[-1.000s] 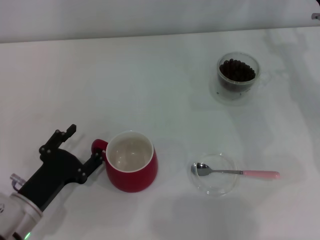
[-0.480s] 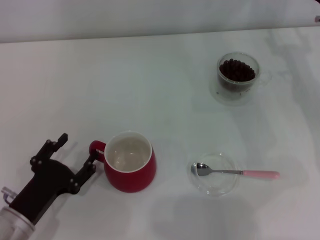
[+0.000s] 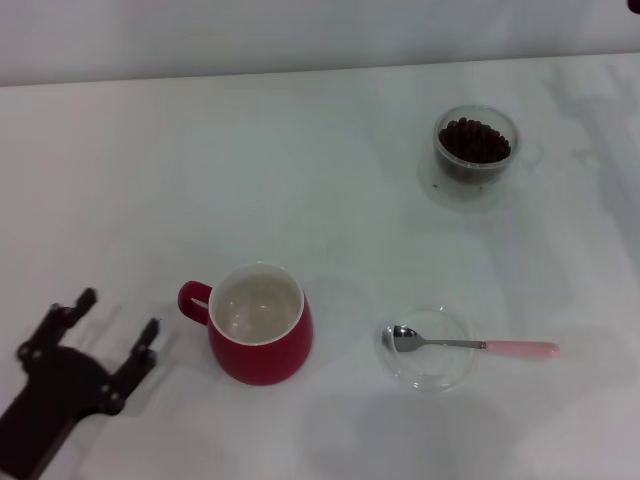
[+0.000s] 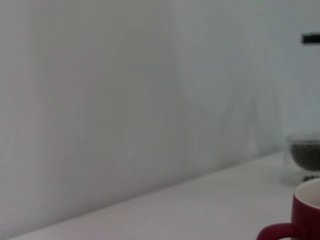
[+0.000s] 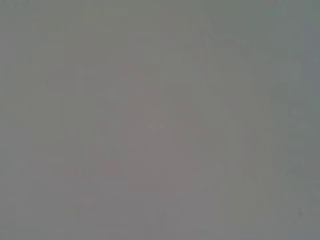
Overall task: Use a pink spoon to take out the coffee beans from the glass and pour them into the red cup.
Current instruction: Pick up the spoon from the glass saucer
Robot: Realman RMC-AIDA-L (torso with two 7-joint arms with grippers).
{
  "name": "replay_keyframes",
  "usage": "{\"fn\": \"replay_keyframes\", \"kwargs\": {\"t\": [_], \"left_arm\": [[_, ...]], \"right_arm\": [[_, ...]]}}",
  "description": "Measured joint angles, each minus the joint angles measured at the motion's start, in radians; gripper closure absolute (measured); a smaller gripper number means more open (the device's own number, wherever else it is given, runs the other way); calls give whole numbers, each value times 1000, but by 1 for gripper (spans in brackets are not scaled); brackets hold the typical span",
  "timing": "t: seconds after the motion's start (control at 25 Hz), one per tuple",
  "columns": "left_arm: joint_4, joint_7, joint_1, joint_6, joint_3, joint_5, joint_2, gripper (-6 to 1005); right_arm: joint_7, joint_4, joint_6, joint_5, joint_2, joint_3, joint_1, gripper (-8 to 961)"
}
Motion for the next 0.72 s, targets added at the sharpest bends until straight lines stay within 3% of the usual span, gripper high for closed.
{"fn": "replay_keyframes", "kwargs": {"t": [0.32,0.44,0.56,0.72], "left_arm": [[-60,-56,40,148,-7,-153,1,242],[-73,-73,26,148,-7,-206,1,241],[-83,-78,-21,144,-7,-346,2,241],[-92,-79,-77,125,-7,-455,2,241]], "right_arm": [[118,5,-54,-1,-2,-3,-65,102],[175,21,-54,-7,-1,-10,-88,102],[249,50,-33,-10,-5,-14,-123,102],[391,55,-30,-12,-8,-87,-211,102]]}}
